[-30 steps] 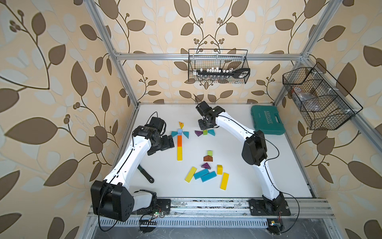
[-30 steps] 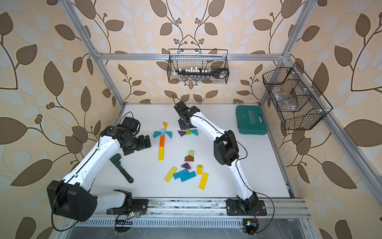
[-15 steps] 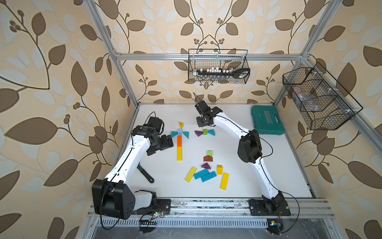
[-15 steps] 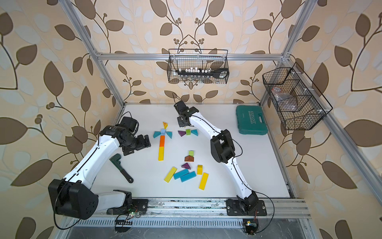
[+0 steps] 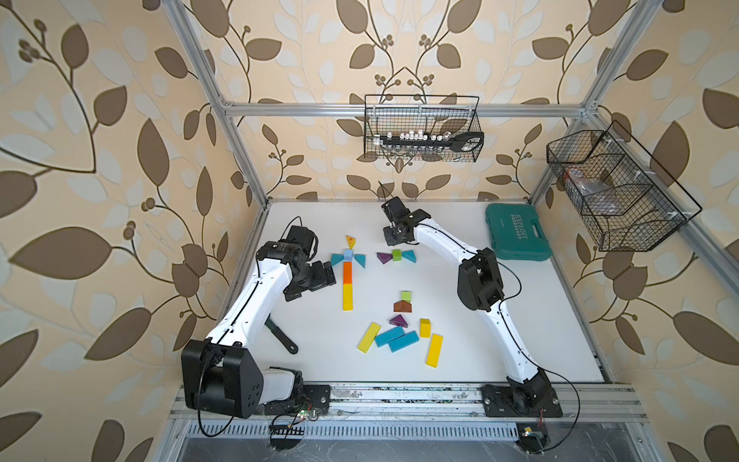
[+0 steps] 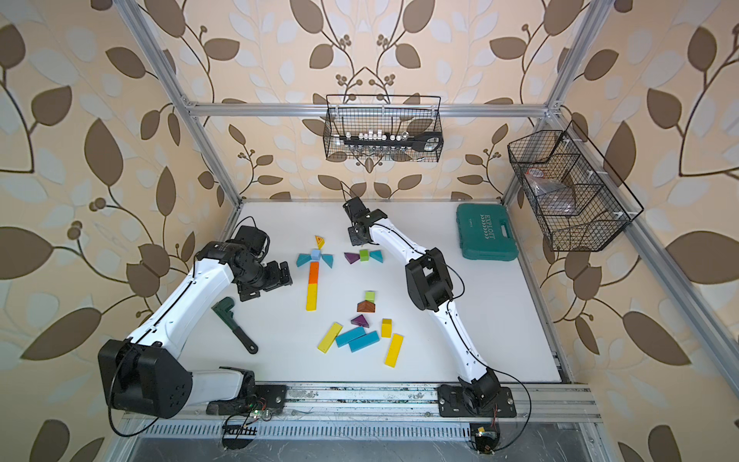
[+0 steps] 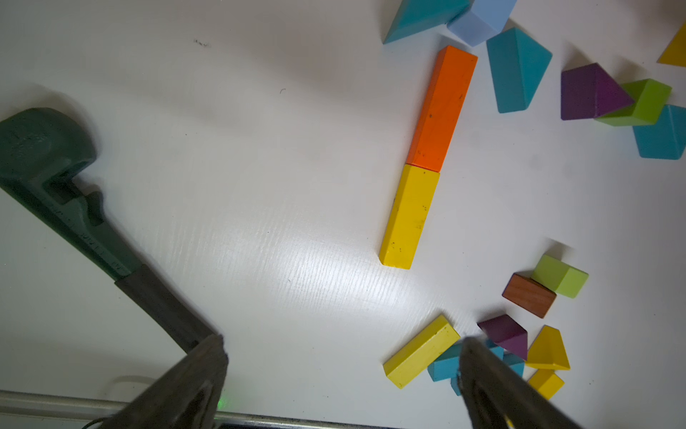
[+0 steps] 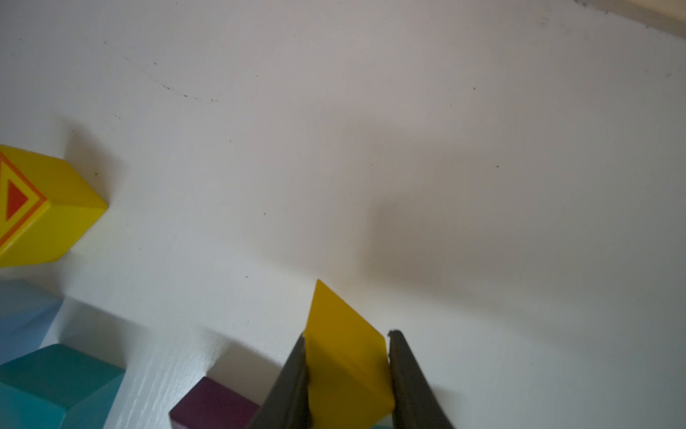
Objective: Assemble a small pinwheel with building blocks
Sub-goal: Assemble the building block at the center of the board.
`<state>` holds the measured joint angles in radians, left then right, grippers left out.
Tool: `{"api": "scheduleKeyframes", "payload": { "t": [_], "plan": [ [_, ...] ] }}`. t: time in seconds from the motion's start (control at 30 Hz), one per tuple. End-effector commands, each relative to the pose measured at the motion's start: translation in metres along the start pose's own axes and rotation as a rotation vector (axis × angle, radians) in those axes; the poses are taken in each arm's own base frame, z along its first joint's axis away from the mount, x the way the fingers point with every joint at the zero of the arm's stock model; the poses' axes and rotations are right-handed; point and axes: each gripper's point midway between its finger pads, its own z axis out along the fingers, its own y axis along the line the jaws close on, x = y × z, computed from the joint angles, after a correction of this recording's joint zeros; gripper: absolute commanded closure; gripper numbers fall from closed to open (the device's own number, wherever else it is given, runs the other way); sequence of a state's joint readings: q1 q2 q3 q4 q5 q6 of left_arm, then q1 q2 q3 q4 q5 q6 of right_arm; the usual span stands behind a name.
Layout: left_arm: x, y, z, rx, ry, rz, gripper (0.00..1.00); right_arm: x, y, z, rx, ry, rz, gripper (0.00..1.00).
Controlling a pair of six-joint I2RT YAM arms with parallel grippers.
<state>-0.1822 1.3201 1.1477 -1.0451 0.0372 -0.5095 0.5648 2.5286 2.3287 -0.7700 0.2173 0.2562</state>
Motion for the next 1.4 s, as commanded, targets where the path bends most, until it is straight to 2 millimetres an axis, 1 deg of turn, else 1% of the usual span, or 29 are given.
{"api": "scheduleKeyframes", "payload": {
  "t": [0.0, 0.13, 0.57, 0.7, 0.8, 1.03, 1.17, 1.37],
  "plan": [
    [0.002, -0.001, 0.0, 0.017, 0.013, 0.005, 0.01, -0.01, 0.003, 0.007, -0.034, -0.024, 0.002, 0.93],
    [0.001, 0.001, 0.0, 0.009, 0.012, 0.002, 0.01, -0.005, 0.005, 0.014, -0.047, -0.003, 0.007, 0.92],
    [0.002, 0.001, 0.002, 0.012, 0.019, 0.002, 0.01, 0.007, -0.005, 0.026, -0.011, 0.035, 0.005, 0.9],
    [0.002, 0.001, 0.003, 0.012, 0.022, 0.001, 0.01, 0.012, -0.006, 0.031, -0.019, 0.053, 0.017, 0.85],
    [0.002, 0.001, 0.004, 0.009, 0.026, 0.001, 0.01, 0.016, -0.008, 0.036, -0.017, 0.068, 0.018, 0.84],
    [0.004, -0.004, 0.005, 0.037, 0.038, -0.004, 0.01, 0.019, -0.006, 0.043, -0.04, 0.075, 0.04, 0.83],
    [0.003, -0.002, 0.006, 0.031, 0.039, -0.006, 0.01, 0.017, -0.006, 0.043, -0.047, 0.069, 0.045, 0.81],
    [0.003, -0.002, 0.006, 0.032, 0.041, -0.006, 0.01, 0.022, -0.005, 0.047, -0.048, 0.087, 0.047, 0.78]
  ]
}}
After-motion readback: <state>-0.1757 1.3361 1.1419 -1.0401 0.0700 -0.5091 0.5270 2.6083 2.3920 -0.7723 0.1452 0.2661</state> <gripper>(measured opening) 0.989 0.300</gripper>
